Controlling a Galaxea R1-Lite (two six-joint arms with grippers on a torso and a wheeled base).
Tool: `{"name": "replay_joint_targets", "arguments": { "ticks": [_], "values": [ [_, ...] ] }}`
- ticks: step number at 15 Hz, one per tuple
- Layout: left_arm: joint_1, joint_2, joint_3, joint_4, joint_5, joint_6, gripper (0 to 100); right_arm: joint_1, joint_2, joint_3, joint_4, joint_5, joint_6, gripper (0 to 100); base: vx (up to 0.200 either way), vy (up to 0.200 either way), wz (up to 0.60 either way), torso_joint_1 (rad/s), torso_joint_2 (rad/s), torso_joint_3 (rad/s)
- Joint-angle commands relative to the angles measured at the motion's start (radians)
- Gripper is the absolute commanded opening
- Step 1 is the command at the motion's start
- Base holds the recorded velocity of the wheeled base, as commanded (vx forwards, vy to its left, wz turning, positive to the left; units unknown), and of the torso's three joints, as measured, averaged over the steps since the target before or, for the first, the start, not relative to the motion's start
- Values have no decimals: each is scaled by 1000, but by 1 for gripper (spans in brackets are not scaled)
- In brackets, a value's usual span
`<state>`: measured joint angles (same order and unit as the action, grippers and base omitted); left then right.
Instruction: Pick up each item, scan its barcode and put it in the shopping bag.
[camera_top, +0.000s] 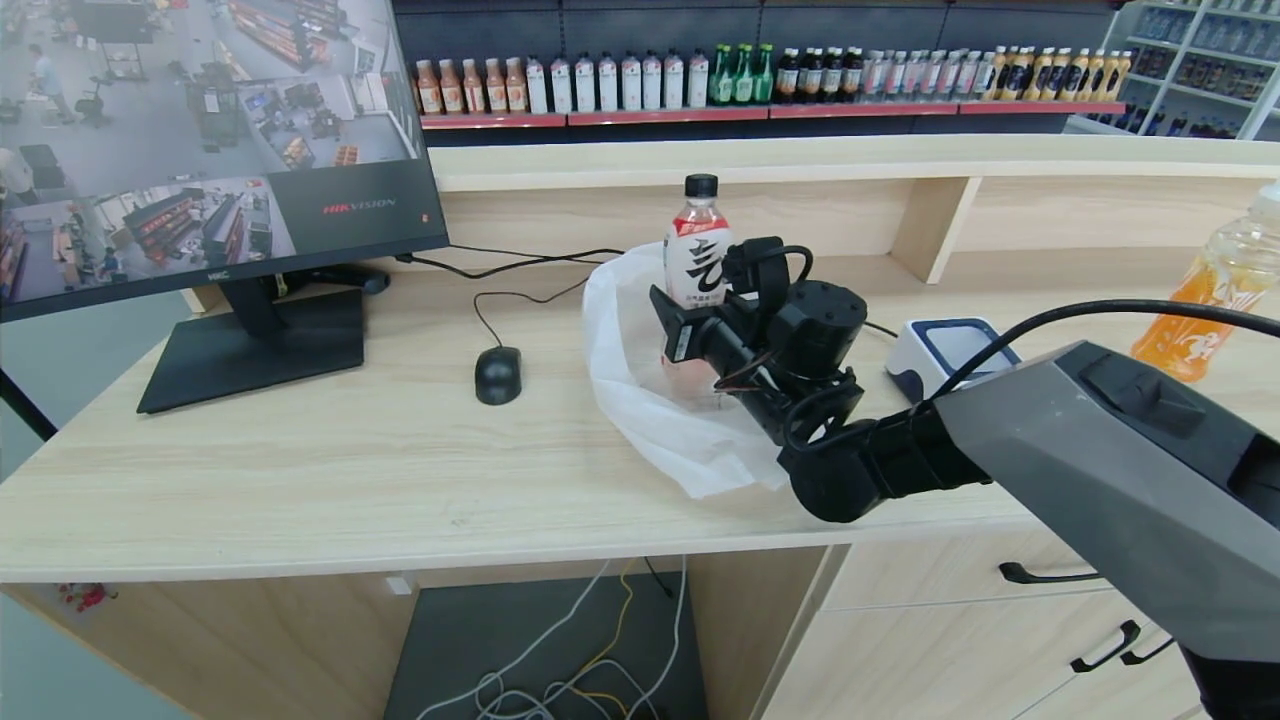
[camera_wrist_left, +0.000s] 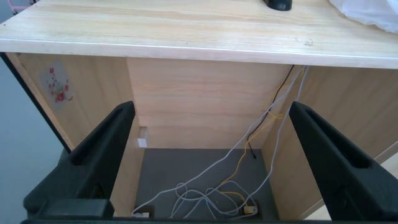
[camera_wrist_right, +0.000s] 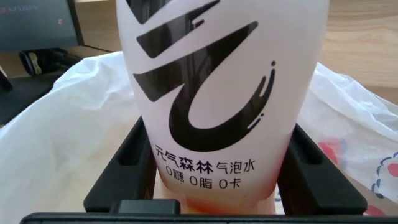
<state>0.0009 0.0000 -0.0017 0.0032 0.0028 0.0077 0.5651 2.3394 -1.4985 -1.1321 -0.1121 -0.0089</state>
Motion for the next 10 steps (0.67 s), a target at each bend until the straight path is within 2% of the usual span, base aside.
{"name": "replay_joint_targets", "arguments": {
  "ticks": [1, 10],
  "values": [
    [1, 0, 0, 1, 0, 0, 100, 1, 6, 0, 0, 0, 0, 0, 0, 0, 0, 0, 0, 0],
    [-1, 0, 0, 0, 0, 0, 100, 2, 28, 15, -49, 0, -8, 0, 0, 0, 0, 0, 0, 0]
  ]
}}
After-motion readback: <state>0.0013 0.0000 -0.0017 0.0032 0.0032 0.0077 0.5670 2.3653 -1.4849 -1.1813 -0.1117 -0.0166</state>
